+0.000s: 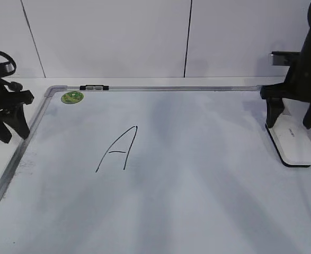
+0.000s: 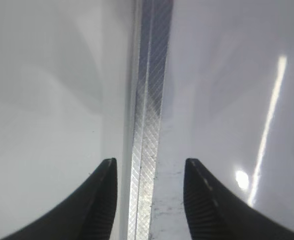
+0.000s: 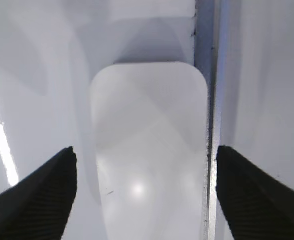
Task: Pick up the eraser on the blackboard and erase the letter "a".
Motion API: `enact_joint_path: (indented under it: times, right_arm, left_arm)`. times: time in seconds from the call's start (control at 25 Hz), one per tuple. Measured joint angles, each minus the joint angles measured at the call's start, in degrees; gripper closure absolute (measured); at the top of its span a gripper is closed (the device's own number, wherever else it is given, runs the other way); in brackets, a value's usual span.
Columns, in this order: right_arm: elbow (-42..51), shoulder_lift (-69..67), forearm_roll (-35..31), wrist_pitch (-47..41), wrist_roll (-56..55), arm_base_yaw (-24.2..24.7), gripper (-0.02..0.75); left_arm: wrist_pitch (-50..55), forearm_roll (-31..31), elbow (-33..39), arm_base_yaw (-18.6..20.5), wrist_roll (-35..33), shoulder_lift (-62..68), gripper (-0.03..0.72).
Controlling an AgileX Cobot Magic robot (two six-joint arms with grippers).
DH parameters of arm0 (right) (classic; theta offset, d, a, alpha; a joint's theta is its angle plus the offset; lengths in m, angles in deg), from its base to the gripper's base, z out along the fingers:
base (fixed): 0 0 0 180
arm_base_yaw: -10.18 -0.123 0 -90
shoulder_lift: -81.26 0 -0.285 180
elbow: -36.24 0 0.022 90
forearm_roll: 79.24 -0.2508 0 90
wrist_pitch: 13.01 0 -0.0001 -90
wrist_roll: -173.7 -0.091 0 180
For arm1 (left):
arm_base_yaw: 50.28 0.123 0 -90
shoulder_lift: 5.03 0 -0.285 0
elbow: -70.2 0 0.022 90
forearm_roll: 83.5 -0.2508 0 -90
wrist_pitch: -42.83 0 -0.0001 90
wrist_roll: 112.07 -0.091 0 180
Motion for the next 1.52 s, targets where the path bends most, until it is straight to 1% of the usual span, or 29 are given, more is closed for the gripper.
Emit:
enact_joint_path:
  times: [0.16,0.32,0.64,0.8,0.92,1.08,1.24,1.36,1.52]
  right_arm:
    - [0.0,4.1,0.0,0.0,0.0,0.0,0.076]
    - [0.0,10.42,0.0,-0.11,0.0,0.0,0.076]
    - [0.0,26.28,-0.02,-0.91,0.0,0.0,0.092]
    - [0.0,34.02,0.09,-1.67,0.0,0.0,0.132]
    - [0.0,39.33,0.95,-1.9,0.0,0.0,0.166]
    - [0.36,45.95,1.32,-2.16,0.0,0.0,0.176]
    - [4.83,53.04,0.95,-2.31,-0.37,0.0,0.176]
    - [10.35,57.38,-0.11,-2.52,-0.37,0.0,0.177]
    - [16.85,62.49,0.09,-2.76,-0.45,-2.47,0.178]
  left_arm:
    - [4.64,0.0,-4.91,0.0,0.0,-1.51,0.348]
    - [6.14,0.25,-8.21,0.0,0.23,-6.53,0.348]
    - [7.52,1.47,-8.58,0.0,0.66,-19.7,0.347]
    - [7.79,2.69,-8.58,0.0,0.71,-26.14,0.347]
    - [7.92,4.79,-8.58,0.0,0.71,-30.13,0.348]
    - [8.16,6.32,-8.58,0.0,0.71,-35.37,0.349]
    - [8.58,5.88,-8.58,-1.11,0.26,-39.82,0.349]
    - [8.96,4.53,-8.58,-2.59,-0.18,-43.85,0.349]
    - [9.45,2.1,-8.61,-3.15,-0.37,-49.52,0.372]
